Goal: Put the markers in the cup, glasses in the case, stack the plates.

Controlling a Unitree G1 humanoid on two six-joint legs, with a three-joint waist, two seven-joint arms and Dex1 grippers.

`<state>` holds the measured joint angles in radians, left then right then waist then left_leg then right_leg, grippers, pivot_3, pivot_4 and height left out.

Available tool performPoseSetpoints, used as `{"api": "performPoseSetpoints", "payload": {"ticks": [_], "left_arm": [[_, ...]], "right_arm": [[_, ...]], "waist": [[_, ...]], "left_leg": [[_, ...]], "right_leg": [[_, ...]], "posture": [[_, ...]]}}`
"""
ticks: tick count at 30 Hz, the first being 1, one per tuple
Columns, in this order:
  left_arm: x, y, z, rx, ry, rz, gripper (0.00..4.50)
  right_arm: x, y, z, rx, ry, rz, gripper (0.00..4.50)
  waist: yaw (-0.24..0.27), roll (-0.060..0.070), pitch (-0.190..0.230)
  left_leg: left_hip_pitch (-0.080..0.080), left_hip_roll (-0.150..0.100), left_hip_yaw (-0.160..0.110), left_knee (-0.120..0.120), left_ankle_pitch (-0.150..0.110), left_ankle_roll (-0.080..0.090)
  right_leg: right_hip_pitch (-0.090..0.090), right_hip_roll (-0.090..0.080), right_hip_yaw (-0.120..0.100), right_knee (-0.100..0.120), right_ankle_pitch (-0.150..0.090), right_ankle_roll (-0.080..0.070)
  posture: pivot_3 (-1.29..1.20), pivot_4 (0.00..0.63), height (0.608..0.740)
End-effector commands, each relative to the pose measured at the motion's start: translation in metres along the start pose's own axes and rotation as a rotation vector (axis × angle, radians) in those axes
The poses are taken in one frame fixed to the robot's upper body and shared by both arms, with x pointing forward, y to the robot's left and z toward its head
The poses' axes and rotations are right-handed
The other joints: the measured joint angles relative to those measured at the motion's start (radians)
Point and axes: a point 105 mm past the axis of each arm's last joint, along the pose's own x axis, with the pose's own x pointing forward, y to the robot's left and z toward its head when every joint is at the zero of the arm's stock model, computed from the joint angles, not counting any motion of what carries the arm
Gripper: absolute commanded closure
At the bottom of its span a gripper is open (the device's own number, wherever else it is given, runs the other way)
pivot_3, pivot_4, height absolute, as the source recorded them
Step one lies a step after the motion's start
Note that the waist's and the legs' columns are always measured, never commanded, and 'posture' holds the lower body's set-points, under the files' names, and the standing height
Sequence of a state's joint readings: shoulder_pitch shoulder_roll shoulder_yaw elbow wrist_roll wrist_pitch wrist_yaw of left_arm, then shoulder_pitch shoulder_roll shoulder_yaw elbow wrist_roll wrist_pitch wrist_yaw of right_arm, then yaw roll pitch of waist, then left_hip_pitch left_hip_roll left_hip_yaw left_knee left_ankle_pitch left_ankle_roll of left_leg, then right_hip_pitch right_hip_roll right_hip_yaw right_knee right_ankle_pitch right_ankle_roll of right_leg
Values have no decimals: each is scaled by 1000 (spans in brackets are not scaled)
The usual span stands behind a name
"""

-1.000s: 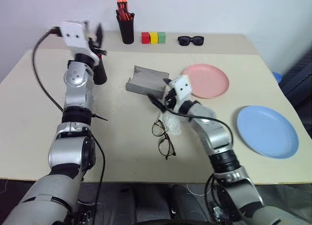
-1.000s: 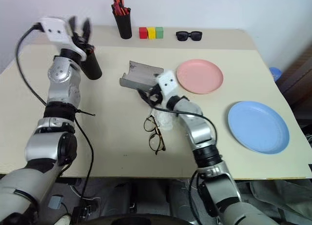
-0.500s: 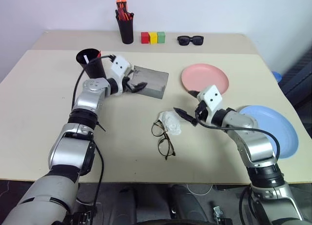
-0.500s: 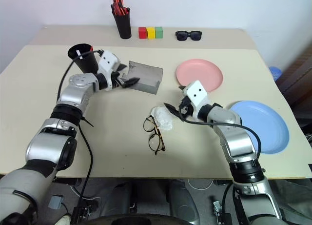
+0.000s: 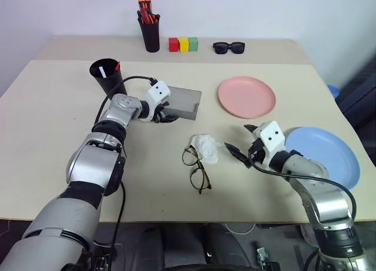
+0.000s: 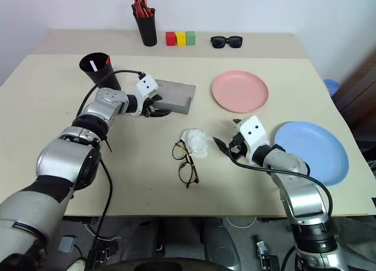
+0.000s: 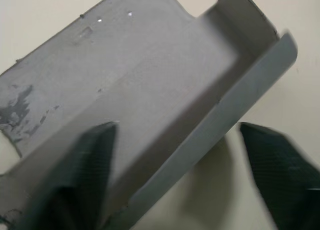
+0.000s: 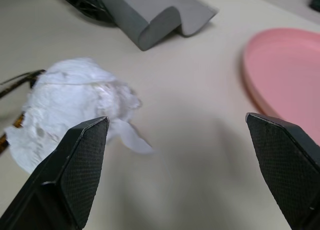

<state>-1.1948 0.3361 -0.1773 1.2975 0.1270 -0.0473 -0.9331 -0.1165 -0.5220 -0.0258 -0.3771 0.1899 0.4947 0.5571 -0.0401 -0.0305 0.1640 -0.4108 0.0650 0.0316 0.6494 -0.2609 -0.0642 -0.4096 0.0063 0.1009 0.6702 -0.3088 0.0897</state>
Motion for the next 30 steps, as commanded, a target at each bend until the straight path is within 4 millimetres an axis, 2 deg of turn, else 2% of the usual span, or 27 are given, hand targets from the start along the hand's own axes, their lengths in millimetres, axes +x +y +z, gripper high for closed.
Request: {"api": "performPoseSetpoints", "payload": {"ticks": [1, 4, 5, 8, 13, 23, 26, 30], "left_arm": [[-1, -1, 6, 10, -1, -26, 2744], [-2, -4, 14, 27, -48, -56, 4225], [-2, -5, 18, 36, -72, -69, 4434], [-4, -7, 24, 56, -109, -98, 4434], [-18, -13, 21, 105, -138, -203, 4434], [-66, -44, -21, 191, -38, -525, 4434], [-72, -51, -32, 207, 5, -538, 4434], [-74, -56, -33, 186, 12, -534, 4434]], "right_arm": [[-8, -6, 14, -31, -39, -32, 0], [-9, -7, 14, -34, -34, -34, 0], [-9, -7, 14, -36, -33, -32, 0], [-8, -6, 16, -42, -33, -25, 0], [-4, -4, 21, -52, -38, 1, 0], [10, 24, 21, -31, -24, 144, 0], [12, 28, 20, -26, -24, 160, 0], [14, 29, 21, -28, -27, 172, 0]], "waist": [[1, 0, 0], [0, 0, 0], [1, 0, 0], [2, 0, 0], [-2, 0, 0], [0, 0, 0], [1, 0, 0], [2, 0, 0]], "left_leg": [[0, 0, 0, 0, 0, 0], [0, 0, 0, 0, 0, 0], [0, 0, 0, 0, 0, 0], [0, 0, 0, 0, 0, 0], [0, 0, 0, 0, 0, 0], [0, 1, 0, 1, 0, 0], [0, 1, 0, 2, 0, 0], [0, 1, -1, 4, 0, 0]], "right_leg": [[0, 0, 0, 0, 0, 0], [0, 0, 0, 0, 0, 0], [0, 0, 0, 0, 0, 0], [0, 0, 0, 0, 0, 0], [0, 0, 0, 0, 0, 0], [0, 0, 0, 0, 0, 0], [1, 0, 0, 1, 0, 0], [1, 0, 0, 2, 0, 0]], "posture": [[0, 150, 740], [0, 150, 740], [0, 150, 740], [0, 150, 740], [0, 150, 740], [0, 150, 740], [0, 150, 740], [0, 150, 740]]}}
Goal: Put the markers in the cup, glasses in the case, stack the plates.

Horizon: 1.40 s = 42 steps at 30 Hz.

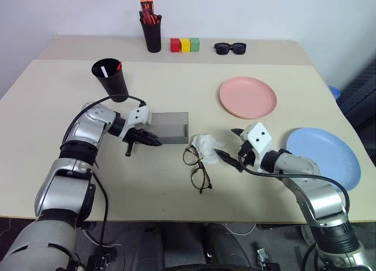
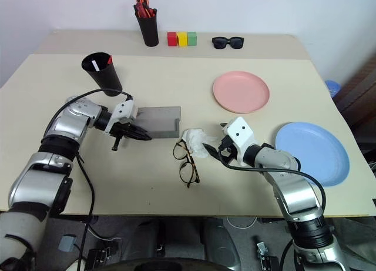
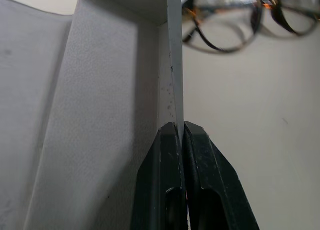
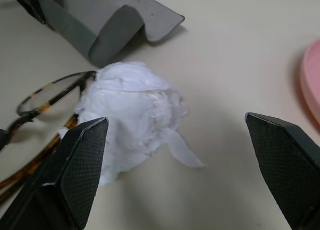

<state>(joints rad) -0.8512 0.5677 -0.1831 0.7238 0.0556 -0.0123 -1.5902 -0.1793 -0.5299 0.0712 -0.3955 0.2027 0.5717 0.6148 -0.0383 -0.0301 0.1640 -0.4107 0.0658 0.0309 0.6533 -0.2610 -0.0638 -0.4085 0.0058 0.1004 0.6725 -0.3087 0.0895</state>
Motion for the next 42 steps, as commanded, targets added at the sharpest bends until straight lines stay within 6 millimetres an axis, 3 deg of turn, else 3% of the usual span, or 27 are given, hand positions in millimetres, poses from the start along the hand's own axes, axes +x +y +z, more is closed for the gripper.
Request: {"api": "performPoseSetpoints", "payload": {"ticks": [1, 5, 6, 8, 13, 17, 20, 25, 33, 37, 42], "left_arm": [[-2, -2, 7, 20, -2, 4, 4434], [-2, -2, 0, 13, 45, 15, 4434], [-3, -2, 0, 4, 42, 18, 4192], [-4, 0, 0, -7, 38, 27, 3584], [-10, 7, 4, 73, 22, 109, 1181], [-25, 18, 19, 88, -88, 244, 1181], [-36, 12, 15, 122, -86, 300, 1181], [-42, -18, 10, 101, -117, 324, 1181], [-22, -97, 0, -39, -185, 266, 1181], [-19, -109, -5, -69, -183, 308, 1181], [-24, -107, 2, -60, -215, 392, 1181]], "right_arm": [[0, 2, 14, -27, -46, 17, 0], [0, -1, 15, -28, -46, 20, 0], [0, -1, 15, -26, -44, 25, 0], [-1, 1, 15, -12, -41, 42, 0], [-6, 12, 21, 40, -17, 103, 0], [-15, 29, 32, 132, -11, 221, 0], [-17, 38, 40, 193, -15, 283, 0], [-6, 47, 35, 300, 71, 293, 0], [4, 62, 8, 334, 237, 293, 0], [7, 63, 5, 361, 259, 289, 0], [10, 65, 4, 378, 272, 297, 0]], "waist": [[-1, 0, 0], [-2, 0, 0], [-3, 0, 0], [-3, 0, 0], [-3, 0, 0], [-4, 0, 0], [-9, 0, 0], [-7, 0, 0], [-7, 0, 0], [-6, 1, 0], [-6, 1, 0]], "left_leg": [[0, 0, 0, 1, 0, 0], [0, 0, 0, 2, 0, 0], [0, 0, 0, 2, 0, 0], [1, 0, 0, 2, 0, 0], [1, 0, 0, 3, 0, 0], [1, 0, -1, 5, 0, 1], [1, 1, -1, 5, 0, 1], [1, 2, -1, 6, -1, 1], [1, 2, 0, 8, -2, 3], [1, 2, 0, 8, -2, 3], [2, 2, 0, 8, -1, 4]], "right_leg": [[0, 0, 0, 1, 0, 0], [0, 0, 0, 2, 0, 0], [0, 0, 0, 3, 0, 0], [0, 0, 0, 4, 0, 0], [0, 0, 0, 5, 0, 0], [0, 0, 0, 6, 0, 0], [0, 0, 0, 8, 0, 0], [-1, 0, 0, 10, 0, 0], [0, -1, 1, 10, -1, -1], [0, -1, 1, 10, -1, -1], [0, -1, 2, 10, -2, -4]], "posture": [[0, 150, 740], [0, 150, 740], [0, 150, 740], [0, 150, 740], [0, 150, 740], [0, 150, 740], [0, 150, 740], [0, 150, 740], [0, 150, 740], [0, 150, 740], [0, 150, 740]]}}
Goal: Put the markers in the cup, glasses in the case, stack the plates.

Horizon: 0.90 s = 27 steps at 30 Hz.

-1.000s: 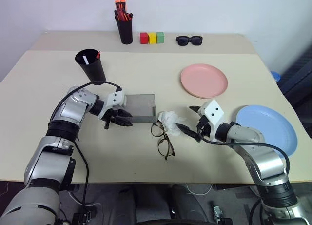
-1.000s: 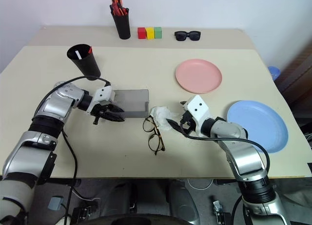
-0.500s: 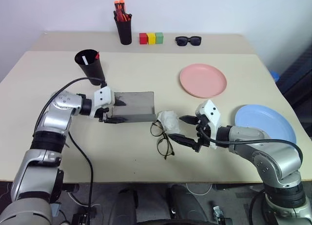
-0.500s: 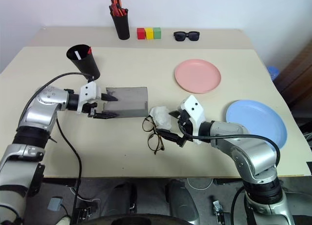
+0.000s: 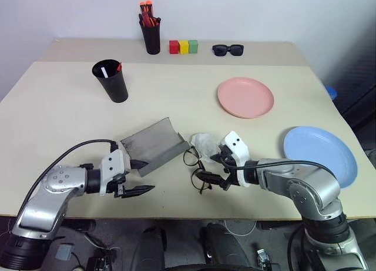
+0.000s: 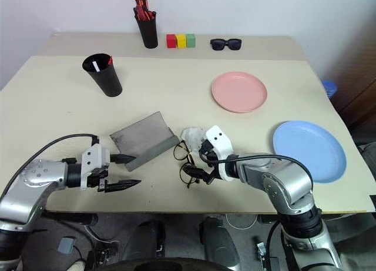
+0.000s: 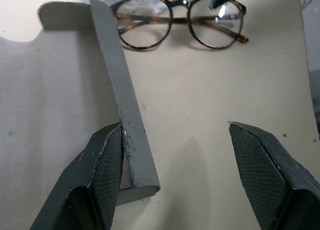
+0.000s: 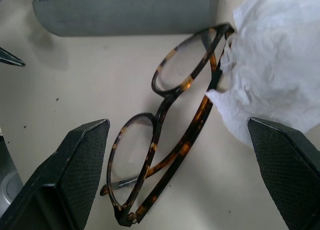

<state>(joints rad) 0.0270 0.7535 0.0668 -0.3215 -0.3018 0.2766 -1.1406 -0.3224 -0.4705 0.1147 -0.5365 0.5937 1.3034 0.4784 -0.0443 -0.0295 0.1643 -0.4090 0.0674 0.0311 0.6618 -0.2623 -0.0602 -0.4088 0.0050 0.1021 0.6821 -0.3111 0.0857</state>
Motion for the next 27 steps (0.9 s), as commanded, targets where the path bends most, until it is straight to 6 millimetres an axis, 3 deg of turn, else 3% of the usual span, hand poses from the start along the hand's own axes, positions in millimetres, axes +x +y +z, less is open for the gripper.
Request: {"api": "performPoseSetpoints", "payload": {"ticks": [1, 7, 11, 13, 16, 23, 27], "left_arm": [[-7, 10, 16, 66, -36, 73, 1181], [-7, 37, 16, 104, -17, 168, 1181], [-8, 73, 17, 156, -14, 298, 1181], [-8, 79, 19, 168, -28, 311, 1181], [-7, 75, 24, 148, -52, 254, 1181], [-12, 31, 35, -220, -73, -8, 1181], [-4, 34, 37, -305, -58, 46, 1181]], "right_arm": [[2, 3, 7, -12, -15, 18, 0], [4, 0, 11, -23, -22, 13, 0], [5, 0, 14, -32, -37, 7, 0], [5, 0, 15, -35, -41, 5, 0], [4, 0, 17, -40, -50, -1, 0], [2, -3, 17, -43, -63, -27, 0], [3, -4, 19, -45, -71, -33, 0]], "waist": [[-1, 0, 0], [1, 1, 0], [0, 1, 0], [0, 1, 0], [-3, 1, 0], [-5, 1, 1], [-1, 1, 1]], "left_leg": [[0, 0, 0, 0, 0, 0], [0, 0, 1, 0, 0, 0], [0, 0, 2, 0, 0, 0], [0, 0, 1, 0, 0, 0], [-1, 0, 2, 0, -1, 1], [-1, 0, 2, -1, -1, 2], [-1, 0, 2, 0, -1, 2]], "right_leg": [[0, 0, 0, 0, 0, 0], [0, 0, 0, 0, 0, 0], [0, 0, 0, -1, 0, 0], [-1, 1, 0, -1, 1, 2], [-1, 1, 1, -1, 1, 3], [-2, 0, 1, -1, 1, 3], [-2, 0, 1, -1, 0, 1]], "posture": [[0, 150, 740], [0, 150, 740], [0, 150, 740], [0, 150, 740], [0, 150, 740], [0, 150, 740], [0, 150, 740]]}}
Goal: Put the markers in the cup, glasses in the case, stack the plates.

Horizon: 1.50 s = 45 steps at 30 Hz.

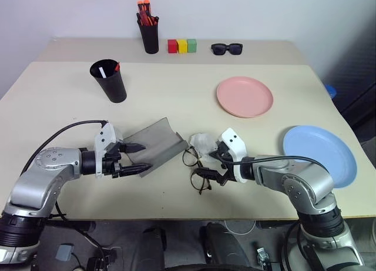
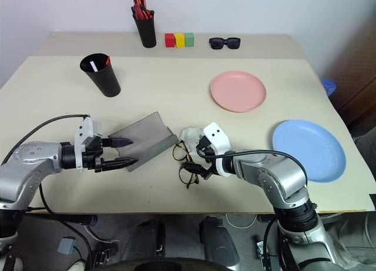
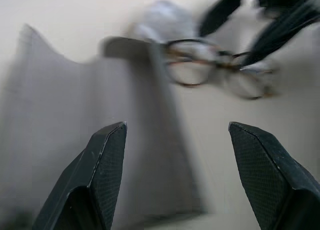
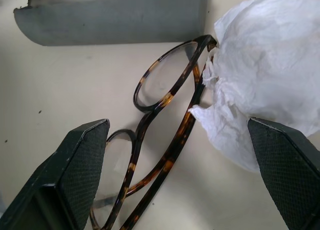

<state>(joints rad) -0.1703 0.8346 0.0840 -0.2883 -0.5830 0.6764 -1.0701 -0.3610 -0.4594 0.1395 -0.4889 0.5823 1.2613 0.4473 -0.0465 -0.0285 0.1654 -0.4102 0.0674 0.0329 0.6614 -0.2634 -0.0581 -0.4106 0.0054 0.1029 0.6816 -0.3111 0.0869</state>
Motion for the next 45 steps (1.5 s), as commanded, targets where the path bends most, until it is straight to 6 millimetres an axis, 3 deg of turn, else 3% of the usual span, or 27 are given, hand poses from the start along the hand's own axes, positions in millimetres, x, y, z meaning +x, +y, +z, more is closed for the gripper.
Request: {"api": "performPoseSetpoints", "payload": {"ticks": [1, 10, 13, 18, 21, 26, 30, 36, 41, 45], "left_arm": [[5, 1, 8, -24, 7, 50, 1181], [24, -4, -19, -120, 116, 52, 1181], [28, 1, -23, -129, 127, 78, 2012], [33, 4, -23, -100, 119, 89, 4470], [33, 6, -24, -59, 126, 96, 4470], [25, 7, -19, 187, 123, 20, 4470], [16, 28, -23, 310, 201, 5, 4470], [19, 46, -9, 374, 170, -68, 4470], [23, 45, -15, 403, 232, -200, 4470], [26, 52, -13, 426, 236, -180, 3128]], "right_arm": [[-3, 2, 10, -29, -50, -6, 0], [-1, 2, 12, -39, -60, -7, 0], [-3, 2, 12, -38, -58, -1, 0], [-9, 8, 12, -61, -52, 54, 0], [-11, 11, 12, -73, -54, 78, 0], [-13, 12, 14, -87, -61, 93, 0], [-13, 10, 15, -98, -64, 92, 0], [-11, 7, 15, -103, -66, 87, 0], [-10, 4, 14, -97, -62, 73, 0], [-12, 3, 14, -81, -55, 63, 0]], "waist": [[1, 0, 0], [0, 0, 0], [1, 0, 0], [1, 0, 0], [1, 0, 0], [1, 0, 0], [4, 1, 1], [3, 1, 1], [2, 1, 1], [2, 1, 1]], "left_leg": [[0, 0, 0, 0, 0, 0], [0, 0, 0, 0, 0, 0], [0, 0, 0, 0, 0, 0], [0, 0, 0, 0, 0, 0], [0, 0, 0, 0, 0, 0], [0, 0, 1, 0, 0, 0], [0, 0, 1, 0, 0, 0], [0, 0, 2, 0, 0, 0], [-1, 0, 3, 0, -1, 2], [-2, 0, 3, 0, -2, 3]], "right_leg": [[0, 0, 0, 0, 0, 0], [0, 0, 0, 0, 0, 1], [0, 0, 0, 0, 0, 0], [0, 0, 0, 0, -1, -1], [0, 0, 0, 0, -1, -1], [-1, 0, 1, 0, -1, -2], [-1, 0, 1, -1, -2, -3], [-1, 0, 1, -1, -2, -3], [-2, 0, 1, -1, -2, -2], [-2, 0, 1, -1, -1, 0]], "posture": [[0, 150, 740], [0, 150, 740], [0, 150, 740], [0, 150, 740], [0, 150, 740], [0, 150, 740], [0, 150, 740], [0, 150, 740], [0, 150, 740], [0, 150, 740]]}}
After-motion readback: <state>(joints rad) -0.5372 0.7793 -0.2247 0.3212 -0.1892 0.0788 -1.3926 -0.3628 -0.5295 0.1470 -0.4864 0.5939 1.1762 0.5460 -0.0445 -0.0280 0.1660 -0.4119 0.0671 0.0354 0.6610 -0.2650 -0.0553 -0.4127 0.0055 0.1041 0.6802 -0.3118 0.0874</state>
